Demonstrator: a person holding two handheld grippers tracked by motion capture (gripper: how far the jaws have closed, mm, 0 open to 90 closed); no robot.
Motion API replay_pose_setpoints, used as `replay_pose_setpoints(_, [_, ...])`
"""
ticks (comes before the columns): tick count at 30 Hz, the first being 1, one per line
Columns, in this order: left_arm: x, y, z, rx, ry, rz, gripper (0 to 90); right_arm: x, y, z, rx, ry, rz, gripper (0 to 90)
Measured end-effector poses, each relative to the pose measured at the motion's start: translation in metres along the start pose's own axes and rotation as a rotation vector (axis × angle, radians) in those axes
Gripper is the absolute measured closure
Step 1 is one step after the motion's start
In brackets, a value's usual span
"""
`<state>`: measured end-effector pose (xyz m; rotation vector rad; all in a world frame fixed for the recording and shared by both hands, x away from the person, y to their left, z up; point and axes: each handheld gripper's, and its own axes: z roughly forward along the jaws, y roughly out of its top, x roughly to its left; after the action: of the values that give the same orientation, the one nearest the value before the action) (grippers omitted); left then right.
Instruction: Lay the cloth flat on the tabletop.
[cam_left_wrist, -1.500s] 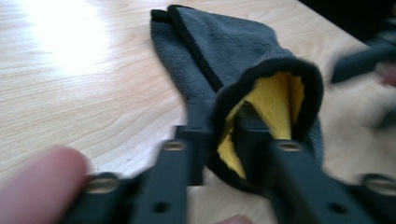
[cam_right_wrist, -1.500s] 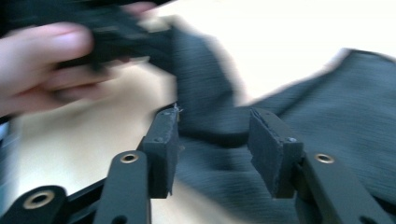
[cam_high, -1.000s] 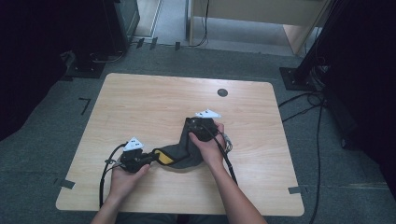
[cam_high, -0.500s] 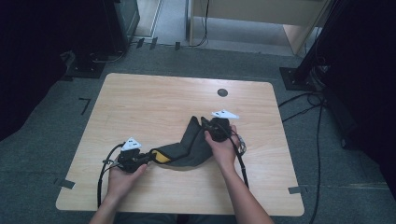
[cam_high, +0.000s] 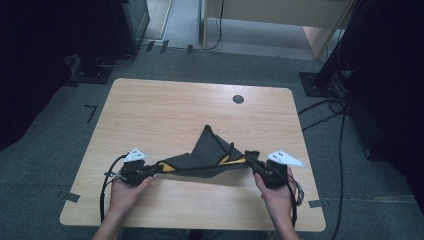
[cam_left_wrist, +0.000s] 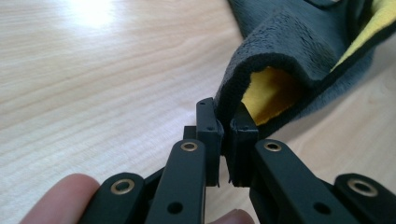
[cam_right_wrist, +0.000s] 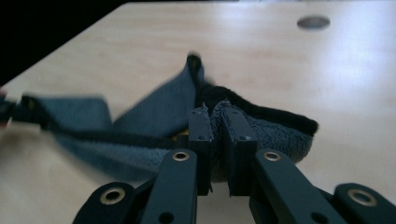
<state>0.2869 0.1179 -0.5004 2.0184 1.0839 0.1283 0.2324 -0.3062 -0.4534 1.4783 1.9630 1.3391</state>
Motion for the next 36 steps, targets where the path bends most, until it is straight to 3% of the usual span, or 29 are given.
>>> replay_pose_setpoints(1, [-0.001,0.0,0.0,0.016,-0.015,0.009,85.8,0.0,0.0,0.0,0.0,0.0,0.0,82.7])
replay_pose_setpoints(3, [-0.003,-0.001,0.0,0.029,-0.032,0.042,83.6,-0.002,-0.019,-0.011,0.027,-0.007,0.016,80.7])
replay_pose_setpoints(5, [-0.005,-0.001,-0.003,0.006,-0.029,0.068,73.0,-0.006,-0.031,-0.019,0.056,-0.022,0.047,74.3])
replay_pose_setpoints(7, [-0.006,0.002,-0.009,-0.044,-0.05,0.064,58.1,-0.011,-0.037,-0.029,0.048,-0.044,0.073,64.6])
replay_pose_setpoints(11, [-0.006,0.004,-0.018,-0.118,-0.082,0.038,48.8,-0.022,-0.033,-0.044,-0.013,-0.09,0.109,61.4])
replay_pose_setpoints(14, [-0.012,0.005,-0.013,-0.114,-0.063,0.058,47.5,-0.022,-0.027,-0.039,-0.022,-0.085,0.105,60.5])
replay_pose_setpoints(17, [-0.014,0.006,-0.011,-0.115,-0.055,0.061,48.1,-0.012,-0.02,-0.024,-0.015,-0.057,0.061,58.9])
replay_pose_setpoints(18, [-0.014,0.006,-0.012,-0.117,-0.056,0.059,48.5,-0.005,-0.016,-0.011,0.001,-0.032,0.033,57.6])
replay_pose_setpoints(20, [-0.012,0.006,-0.015,-0.13,-0.077,0.055,48.2,-0.002,-0.015,-0.005,0.012,-0.028,0.032,56.9])
replay_pose_setpoints(22, [-0.012,0.006,-0.018,-0.13,-0.049,0.061,45.6,0.002,-0.012,0.008,0.033,-0.015,0.025,56.0])
replay_pose_setpoints(25, [-0.018,0.009,-0.019,-0.118,0.017,0.101,40.2,0.005,-0.009,0.026,0.064,-0.014,-0.011,57.4])
replay_pose_setpoints(28, [-0.026,0.013,-0.018,-0.139,-0.007,0.103,39.6,0.004,-0.013,0.041,0.104,-0.047,-0.084,57.7])
replay_pose_setpoints(30, [-0.033,0.018,-0.01,-0.135,-0.013,0.109,39.7,0.001,-0.017,0.05,0.119,-0.036,-0.077,57.6])
replay_pose_setpoints(36, [-0.071,0.037,0.03,-0.103,-0.057,0.152,40.9,0.007,-0.014,0.071,0.119,-0.03,-0.244,54.9])
